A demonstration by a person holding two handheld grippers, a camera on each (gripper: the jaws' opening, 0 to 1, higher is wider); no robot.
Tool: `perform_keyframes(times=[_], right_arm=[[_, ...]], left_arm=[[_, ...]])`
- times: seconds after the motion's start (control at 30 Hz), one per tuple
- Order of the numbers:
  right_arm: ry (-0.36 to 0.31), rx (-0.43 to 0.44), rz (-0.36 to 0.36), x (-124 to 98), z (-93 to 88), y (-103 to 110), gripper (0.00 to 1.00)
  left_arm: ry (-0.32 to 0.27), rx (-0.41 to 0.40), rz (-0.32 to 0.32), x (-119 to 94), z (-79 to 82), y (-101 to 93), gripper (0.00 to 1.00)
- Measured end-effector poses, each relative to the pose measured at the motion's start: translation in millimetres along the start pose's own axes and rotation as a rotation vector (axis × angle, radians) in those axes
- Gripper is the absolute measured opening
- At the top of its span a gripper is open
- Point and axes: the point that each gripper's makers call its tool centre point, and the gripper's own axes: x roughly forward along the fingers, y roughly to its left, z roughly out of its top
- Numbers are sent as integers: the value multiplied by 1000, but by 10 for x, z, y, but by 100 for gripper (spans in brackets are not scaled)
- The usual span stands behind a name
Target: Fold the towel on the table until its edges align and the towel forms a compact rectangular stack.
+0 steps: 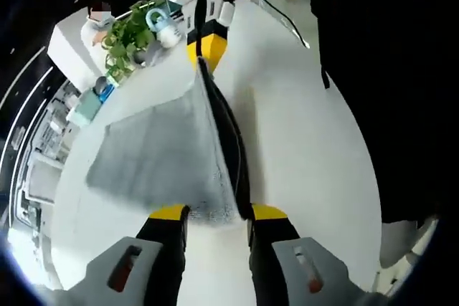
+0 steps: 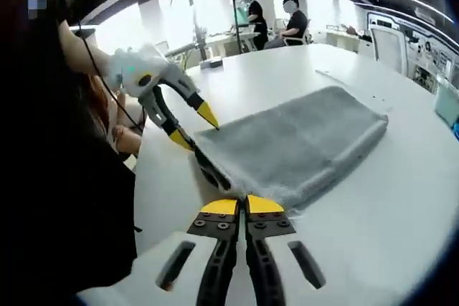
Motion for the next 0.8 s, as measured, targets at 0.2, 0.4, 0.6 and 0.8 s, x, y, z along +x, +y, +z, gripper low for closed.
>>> perform_keyframes(times=[0.2, 0.4, 0.6, 0.8], right_arm=[[-8, 61, 8, -2, -43, -15, 0], [-45, 197, 31, -1, -30, -39, 0], [-120, 545, 95, 26, -39, -150, 0], [-195, 725, 86, 50, 20, -270, 0]], left_arm=[[17, -14, 14, -9, -22, 7, 17], [-12, -208, -21, -48, -12, 104, 7], [-53, -328, -72, -25, -13, 160, 9], [-62, -268, -101, 17, -4, 73, 21]])
